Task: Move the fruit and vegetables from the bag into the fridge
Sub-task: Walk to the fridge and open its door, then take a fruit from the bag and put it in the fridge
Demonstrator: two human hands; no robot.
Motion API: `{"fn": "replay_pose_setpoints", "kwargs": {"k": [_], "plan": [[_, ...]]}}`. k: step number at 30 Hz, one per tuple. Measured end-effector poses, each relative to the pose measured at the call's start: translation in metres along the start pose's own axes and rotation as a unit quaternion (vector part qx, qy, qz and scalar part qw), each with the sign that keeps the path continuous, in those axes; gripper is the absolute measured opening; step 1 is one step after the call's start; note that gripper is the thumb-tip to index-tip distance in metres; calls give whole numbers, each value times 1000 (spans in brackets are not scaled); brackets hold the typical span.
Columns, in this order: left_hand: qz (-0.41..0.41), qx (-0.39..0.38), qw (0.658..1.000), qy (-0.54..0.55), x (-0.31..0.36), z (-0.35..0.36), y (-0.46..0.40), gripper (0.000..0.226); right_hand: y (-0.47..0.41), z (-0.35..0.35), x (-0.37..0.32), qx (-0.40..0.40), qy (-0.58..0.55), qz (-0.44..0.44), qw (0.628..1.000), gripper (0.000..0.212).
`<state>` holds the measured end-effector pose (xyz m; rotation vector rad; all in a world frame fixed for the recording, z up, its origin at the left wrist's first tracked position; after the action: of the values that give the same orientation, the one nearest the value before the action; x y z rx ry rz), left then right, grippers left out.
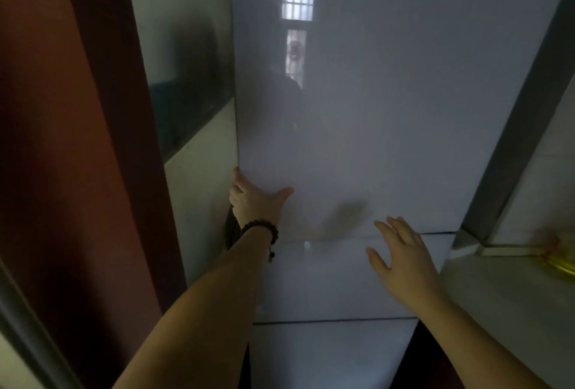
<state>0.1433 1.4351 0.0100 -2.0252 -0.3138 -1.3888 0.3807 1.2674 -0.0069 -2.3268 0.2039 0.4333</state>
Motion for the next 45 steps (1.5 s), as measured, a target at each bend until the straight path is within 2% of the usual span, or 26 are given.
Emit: {"fn": "replay_pose_setpoints", "kwargs": {"k": [9,14,18,23,26,29,33,35,40,45], "plan": [[33,-9,999,-16,3,-69,82,106,34,-56,-6,17,1,-24,1000,61],[111,17,991,-75,21,-117,154,93,71,-96,-9,11,-16,-38,999,61],[150,11,986,-77,44,-145,214,73,103,-122,-15,9,-40,-53,998,57],[217,-40,974,-39,69,-164,293,61,138,-158,-20,36,-71,-45,996,74],[300,-86,950,-8,83,-175,334,55,155,-189,-14,86,-105,-23,990,77],[382,-114,917,19,94,-187,359,61,175,-224,-6,165,-133,-7,977,83],[393,-123,911,15,107,-186,361,67,198,-258,0,246,-100,-15,964,89],[395,-144,907,2,114,-179,361,69,205,-265,7,261,-79,-10,962,91],[400,-191,896,-22,123,-163,370,79,208,-293,61,282,-12,71,957,95],[419,-229,877,-42,129,-147,382,86,206,-323,107,304,20,146,941,83]]}}
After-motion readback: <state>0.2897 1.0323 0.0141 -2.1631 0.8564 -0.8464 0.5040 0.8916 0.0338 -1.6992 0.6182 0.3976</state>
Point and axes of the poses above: each hand's wrist, its own y-axis away from the middle knuckle, its own z-axis out of the palm, x = y × z, the point moved 6 cm from there along -y, towards the middle knuckle, and after that the axes turned 15 degrees about x, right-handed, at the moved point
